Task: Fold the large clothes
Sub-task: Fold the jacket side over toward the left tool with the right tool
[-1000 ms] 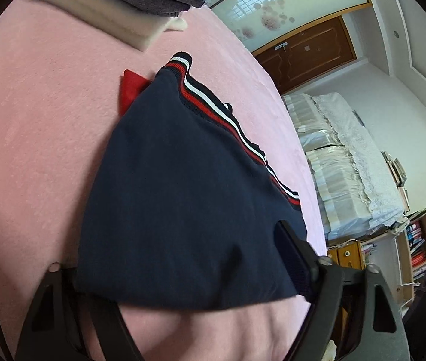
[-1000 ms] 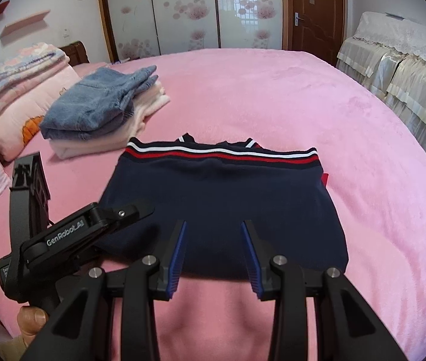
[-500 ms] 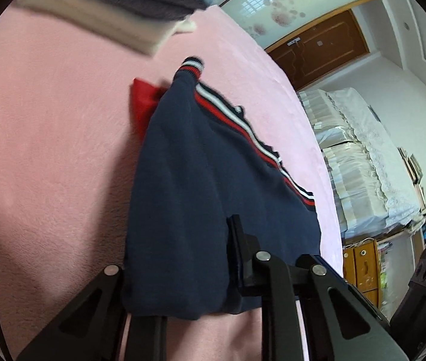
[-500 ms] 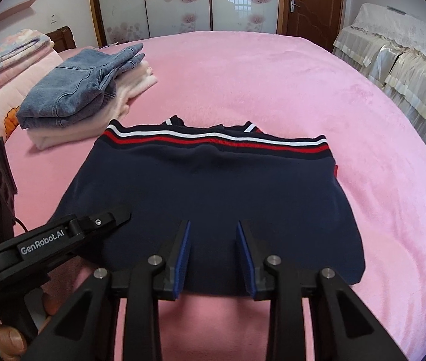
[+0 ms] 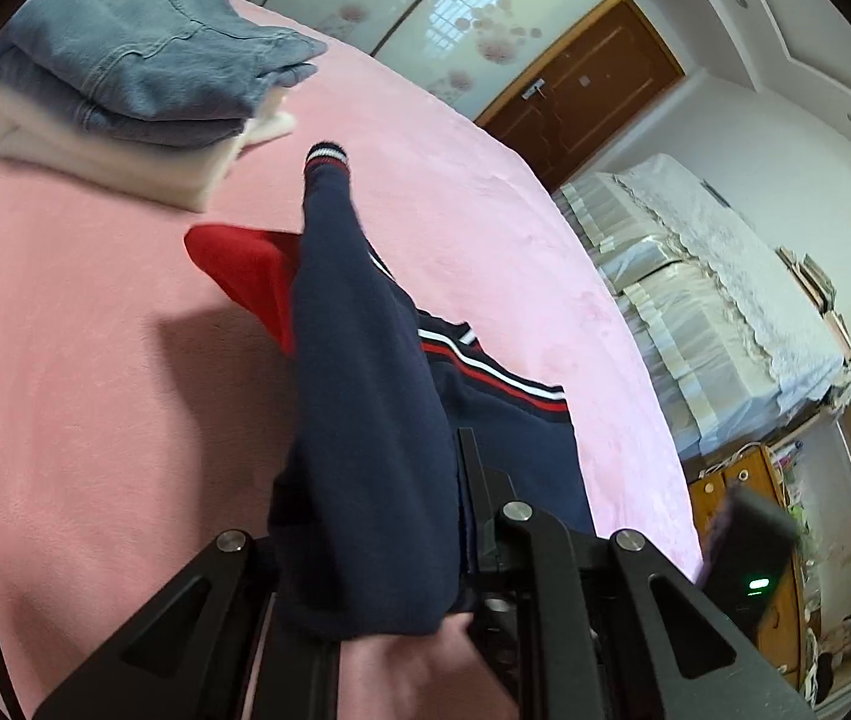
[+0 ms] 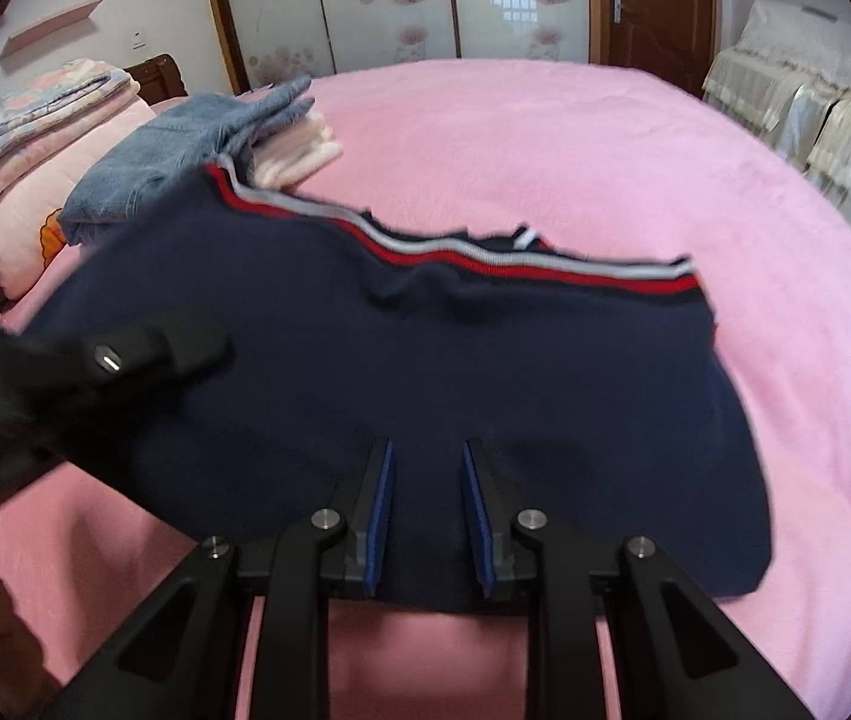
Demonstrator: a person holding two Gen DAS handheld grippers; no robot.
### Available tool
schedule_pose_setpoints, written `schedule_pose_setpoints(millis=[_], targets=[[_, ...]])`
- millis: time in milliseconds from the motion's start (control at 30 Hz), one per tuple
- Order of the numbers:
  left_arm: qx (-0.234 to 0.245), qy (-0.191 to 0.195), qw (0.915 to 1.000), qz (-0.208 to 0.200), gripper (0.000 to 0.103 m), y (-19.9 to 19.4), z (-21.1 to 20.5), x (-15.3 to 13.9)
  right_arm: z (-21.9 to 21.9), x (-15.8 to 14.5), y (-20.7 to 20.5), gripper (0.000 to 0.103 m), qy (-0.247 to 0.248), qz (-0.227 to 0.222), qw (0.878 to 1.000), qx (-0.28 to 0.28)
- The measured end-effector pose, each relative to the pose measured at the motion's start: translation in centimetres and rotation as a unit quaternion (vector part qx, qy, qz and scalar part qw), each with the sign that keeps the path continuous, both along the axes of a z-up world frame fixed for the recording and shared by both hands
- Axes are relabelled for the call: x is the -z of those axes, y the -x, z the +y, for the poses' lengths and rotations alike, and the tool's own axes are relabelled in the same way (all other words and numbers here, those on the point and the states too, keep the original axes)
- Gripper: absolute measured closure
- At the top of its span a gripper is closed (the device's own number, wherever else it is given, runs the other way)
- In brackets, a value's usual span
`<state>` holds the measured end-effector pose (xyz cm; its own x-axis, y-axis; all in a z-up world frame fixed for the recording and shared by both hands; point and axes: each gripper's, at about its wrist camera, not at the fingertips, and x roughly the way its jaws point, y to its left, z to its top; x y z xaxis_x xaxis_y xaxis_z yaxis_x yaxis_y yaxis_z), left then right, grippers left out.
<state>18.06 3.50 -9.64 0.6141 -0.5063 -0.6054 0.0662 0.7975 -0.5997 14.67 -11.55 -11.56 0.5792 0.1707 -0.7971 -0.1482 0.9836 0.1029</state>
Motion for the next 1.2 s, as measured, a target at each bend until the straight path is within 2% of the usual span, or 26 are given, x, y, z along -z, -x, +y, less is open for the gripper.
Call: schedule_pose_setpoints(millis=[200, 300, 400, 533, 700, 800, 867, 900, 1000, 1067, 1200], targets=[[-0.001, -0.009, 1.0000, -0.001, 0.091, 0.5, -0.5, -0.4, -1.5, 1.5, 0.2, 0.081, -0.053, -0.002, 0.999, -0.001], [0.003, -0.027, 0.9996, -0.005, 0.091, 0.3, -1.8, -0.9, -2.6, 2.0, 0.1, 0.080, -0.092, 0.002, 0.996, 0.002], [0.017, -0.080, 0.9963, -0.024, 0.091, 0.3, -4.3, -1.8, -4.0, 2.2, -0.1, 0.080, -0.145, 0.017, 0.989, 0.003], [0.040, -0.146, 0.9872, -0.051, 0.091, 0.6, -7.6, -3.2, -7.0, 1.1, 0.7, 0.080, -0.202, 0.040, 0.979, 0.001], [0.077, -0.251, 0.9628, -0.063, 0.091, 0.5, -13.0, -3.6, -11.7, -1.5, 3.8, 0.080, -0.175, 0.014, 0.984, 0.025], [0.118, -0.345, 0.9298, -0.047, 0.090, 0.1, -17.6, -1.6, -14.4, -2.4, 5.7, 0.080, -0.133, -0.006, 0.990, 0.054], [0.144, -0.383, 0.9121, -0.029, 0.089, 0.0, -19.7, 0.4, -15.8, -2.4, 6.4, 0.080, -0.112, -0.008, 0.991, 0.069], [0.153, -0.394, 0.9062, -0.023, 0.088, 0.1, -20.6, 1.3, -16.4, -2.2, 6.7, 0.080, -0.109, -0.004, 0.991, 0.075], [0.159, -0.421, 0.8920, -0.042, 0.084, 1.2, -21.7, 1.9, -17.6, -1.2, 7.5, 0.080, -0.106, 0.013, 0.990, 0.092], [0.167, -0.410, 0.8956, -0.043, 0.069, 1.5, -21.6, 1.6, -18.0, -0.9, 8.2, 0.080, -0.108, 0.017, 0.989, 0.098], [0.181, -0.336, 0.9236, -0.033, 0.042, 2.3, -20.3, -0.1, -17.9, -1.5, 8.6, 0.080, -0.116, 0.009, 0.988, 0.102]])
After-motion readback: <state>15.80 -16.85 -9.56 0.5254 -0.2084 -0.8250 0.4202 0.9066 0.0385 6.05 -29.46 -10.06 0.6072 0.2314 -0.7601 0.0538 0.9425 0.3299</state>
